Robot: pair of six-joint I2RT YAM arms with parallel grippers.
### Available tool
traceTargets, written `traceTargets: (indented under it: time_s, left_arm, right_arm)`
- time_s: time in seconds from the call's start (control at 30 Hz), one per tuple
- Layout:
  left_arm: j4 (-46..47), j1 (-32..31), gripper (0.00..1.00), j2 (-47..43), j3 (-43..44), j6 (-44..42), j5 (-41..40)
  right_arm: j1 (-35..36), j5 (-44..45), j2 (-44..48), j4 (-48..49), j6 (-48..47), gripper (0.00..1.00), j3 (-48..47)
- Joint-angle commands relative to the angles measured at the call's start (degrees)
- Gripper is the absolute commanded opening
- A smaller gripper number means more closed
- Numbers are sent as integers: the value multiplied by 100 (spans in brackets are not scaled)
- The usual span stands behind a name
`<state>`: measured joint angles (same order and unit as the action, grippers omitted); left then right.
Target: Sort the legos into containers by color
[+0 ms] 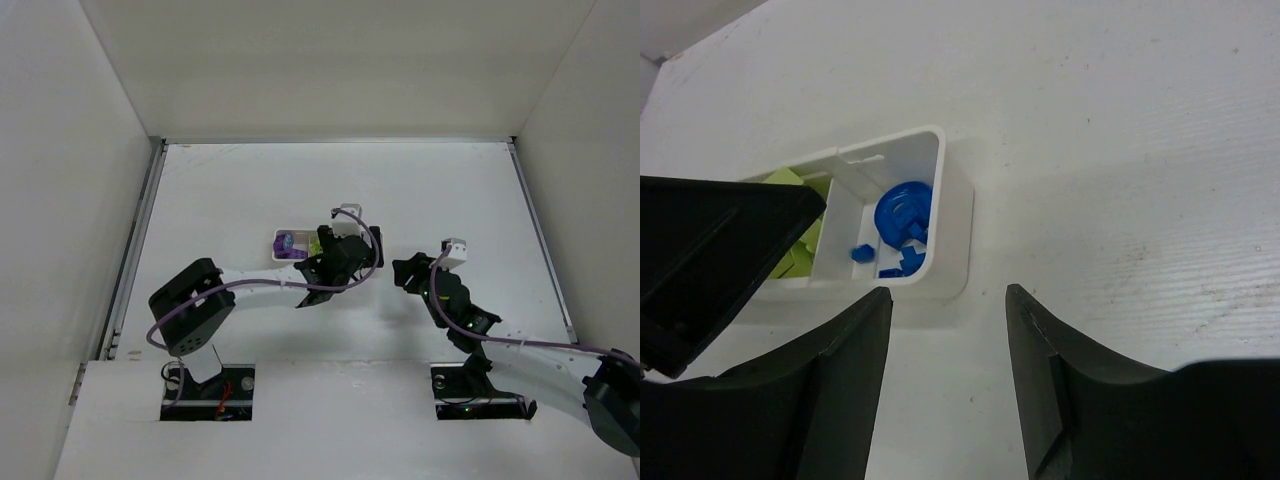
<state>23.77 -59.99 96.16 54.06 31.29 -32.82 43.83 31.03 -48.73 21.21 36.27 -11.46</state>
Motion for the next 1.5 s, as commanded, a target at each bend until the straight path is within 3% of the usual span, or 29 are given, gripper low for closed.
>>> traceTargets:
  time_s: [0.0,0.37,0.6,0.77,1.07,1.47]
  left_arm:
    - [67,-44,100,-667,-255,-61,-76]
    - [-354,-509,100,-3144,-2311,255,-787]
    - [-1829,-194,100,-5516,-3366,764,-1112]
    - [-3192,315,100,-6749,-3595,1273,-1358]
    - [-4626,1669,100,-7533,-3798,2311,-1262]
    - [-4557,2241,100,-7814,-3912,2338,-1165]
  right_arm:
    - [-55,-18,57,278,55,55,21]
    - [-99,53,241,278,99,62,109]
    - [-195,97,206,243,170,67,118]
    - [-222,105,127,208,205,68,83]
    - [-222,114,-40,173,249,68,13]
    - [-196,281,-189,120,266,71,-58]
